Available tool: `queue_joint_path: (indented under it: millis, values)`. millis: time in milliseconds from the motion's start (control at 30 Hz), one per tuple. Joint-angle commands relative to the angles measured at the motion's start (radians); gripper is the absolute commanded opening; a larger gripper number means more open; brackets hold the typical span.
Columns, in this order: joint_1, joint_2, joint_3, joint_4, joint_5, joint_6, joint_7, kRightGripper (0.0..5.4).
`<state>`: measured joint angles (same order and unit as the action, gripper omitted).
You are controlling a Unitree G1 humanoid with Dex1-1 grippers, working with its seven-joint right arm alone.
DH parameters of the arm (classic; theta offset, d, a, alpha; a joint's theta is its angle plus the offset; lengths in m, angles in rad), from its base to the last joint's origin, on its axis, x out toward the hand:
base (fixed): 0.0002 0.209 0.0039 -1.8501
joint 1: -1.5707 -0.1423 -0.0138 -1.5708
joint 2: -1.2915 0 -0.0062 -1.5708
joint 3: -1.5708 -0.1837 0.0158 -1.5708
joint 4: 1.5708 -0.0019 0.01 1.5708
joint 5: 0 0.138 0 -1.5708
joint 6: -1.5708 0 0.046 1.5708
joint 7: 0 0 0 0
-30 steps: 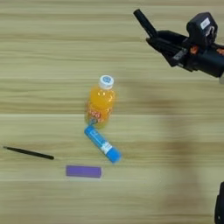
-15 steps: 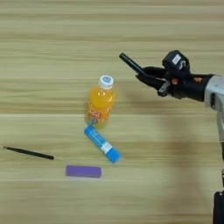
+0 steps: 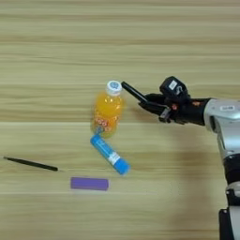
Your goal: Move the objects on the table
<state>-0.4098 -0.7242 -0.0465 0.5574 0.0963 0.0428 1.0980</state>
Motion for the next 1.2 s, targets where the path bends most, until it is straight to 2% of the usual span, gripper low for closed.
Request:
queue_joint_path:
  millis: [33,267,400,967,1033,1200]
  values:
    - [-0.076,-0.026,-0.003,0.003,-0.015,-0.038,-0.029,0.95]
    - [-0.094,0.002,0.025,0.089,-0.050,-0.062,-0.037,0.95]
    - [-0.104,0.040,0.068,0.190,-0.092,-0.083,-0.036,0.95]
    - [-0.123,0.043,0.083,0.261,-0.111,-0.127,-0.023,0.95]
    - [-0.123,0.042,0.078,0.253,-0.102,-0.122,-0.015,1.33]
    - [-0.119,0.034,0.066,0.223,-0.086,-0.124,0.003,1.75]
